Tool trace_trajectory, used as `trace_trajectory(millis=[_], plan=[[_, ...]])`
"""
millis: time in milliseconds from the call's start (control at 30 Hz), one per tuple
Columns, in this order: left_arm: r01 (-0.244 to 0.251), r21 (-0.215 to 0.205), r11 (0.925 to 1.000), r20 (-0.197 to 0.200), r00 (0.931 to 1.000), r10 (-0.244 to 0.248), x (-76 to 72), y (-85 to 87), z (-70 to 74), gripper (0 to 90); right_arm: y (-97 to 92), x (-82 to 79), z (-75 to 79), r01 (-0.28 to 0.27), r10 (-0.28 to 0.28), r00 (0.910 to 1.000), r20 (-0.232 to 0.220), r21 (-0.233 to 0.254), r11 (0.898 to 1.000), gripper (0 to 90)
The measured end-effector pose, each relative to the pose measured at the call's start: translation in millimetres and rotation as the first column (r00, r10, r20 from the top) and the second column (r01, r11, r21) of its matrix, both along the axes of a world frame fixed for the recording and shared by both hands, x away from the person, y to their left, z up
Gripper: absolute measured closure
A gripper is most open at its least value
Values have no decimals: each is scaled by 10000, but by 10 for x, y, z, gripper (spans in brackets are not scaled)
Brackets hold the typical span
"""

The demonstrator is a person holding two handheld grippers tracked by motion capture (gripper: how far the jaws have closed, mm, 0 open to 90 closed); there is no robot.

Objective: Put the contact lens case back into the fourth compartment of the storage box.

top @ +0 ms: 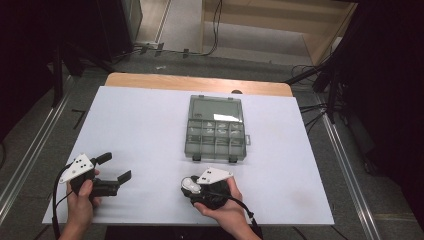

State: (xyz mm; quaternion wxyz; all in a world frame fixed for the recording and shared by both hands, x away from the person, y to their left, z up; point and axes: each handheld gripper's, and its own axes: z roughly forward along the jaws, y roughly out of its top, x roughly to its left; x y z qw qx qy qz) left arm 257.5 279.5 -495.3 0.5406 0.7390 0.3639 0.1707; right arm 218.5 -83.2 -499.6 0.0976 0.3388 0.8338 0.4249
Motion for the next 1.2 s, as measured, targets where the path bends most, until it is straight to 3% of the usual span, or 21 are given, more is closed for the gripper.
trace_trajectory(millis=[1200], plan=[[-5,6,10000,32,10000,5,-1,-3,-2,0,-201,72,128,292,-293,9996,31,358,9989,471]])
